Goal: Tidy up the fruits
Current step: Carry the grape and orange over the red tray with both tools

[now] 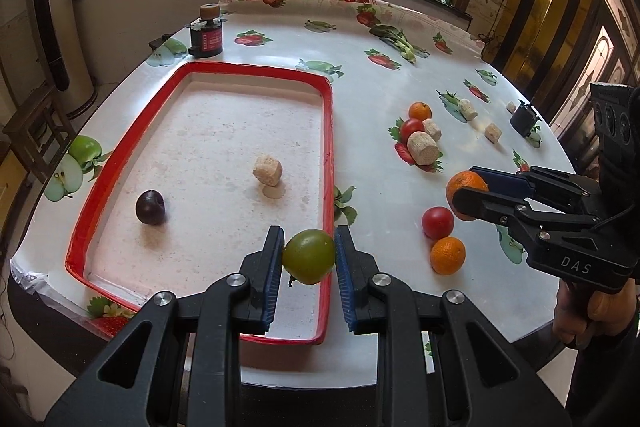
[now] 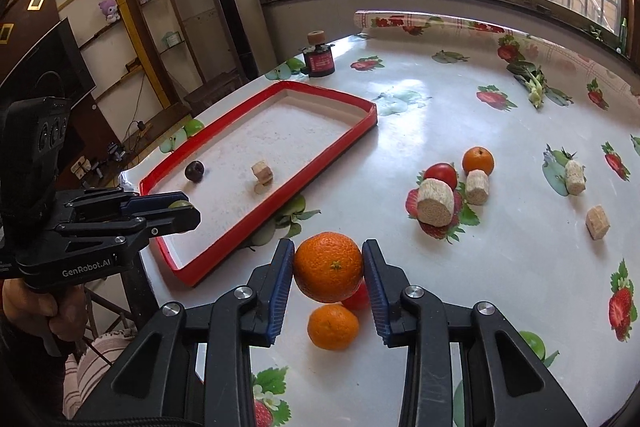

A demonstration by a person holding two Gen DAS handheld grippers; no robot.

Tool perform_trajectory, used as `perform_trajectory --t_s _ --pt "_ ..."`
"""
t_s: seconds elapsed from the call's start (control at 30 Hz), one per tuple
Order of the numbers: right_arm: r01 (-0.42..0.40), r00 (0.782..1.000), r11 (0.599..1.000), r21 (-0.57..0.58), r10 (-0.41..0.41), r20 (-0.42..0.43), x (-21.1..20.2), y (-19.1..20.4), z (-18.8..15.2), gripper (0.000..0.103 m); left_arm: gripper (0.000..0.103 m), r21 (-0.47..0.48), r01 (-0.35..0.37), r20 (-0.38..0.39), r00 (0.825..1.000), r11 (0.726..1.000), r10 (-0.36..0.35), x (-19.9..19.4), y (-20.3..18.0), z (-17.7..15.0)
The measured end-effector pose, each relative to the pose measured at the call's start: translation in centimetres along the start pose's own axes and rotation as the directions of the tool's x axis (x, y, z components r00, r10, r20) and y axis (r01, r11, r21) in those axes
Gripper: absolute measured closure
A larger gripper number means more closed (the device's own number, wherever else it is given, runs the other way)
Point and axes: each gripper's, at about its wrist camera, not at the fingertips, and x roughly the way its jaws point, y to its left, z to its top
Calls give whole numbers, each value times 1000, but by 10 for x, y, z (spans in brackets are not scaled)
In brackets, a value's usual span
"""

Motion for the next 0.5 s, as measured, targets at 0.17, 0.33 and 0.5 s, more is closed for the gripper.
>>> perform_trajectory --t_s 0.17,0.33,0.5 --pt "-31 999 999 -27 30 -10 16 15 14 67 80 -28 -18 6 1000 999 18 0 16 3" --pt "-48 999 997 -54 47 -18 30 28 26 67 80 -56 -34 14 999 998 35 0 34 8" --pt "-58 998 996 -63 57 -24 42 34 39 67 80 -78 -52 21 998 996 54 0 50 15"
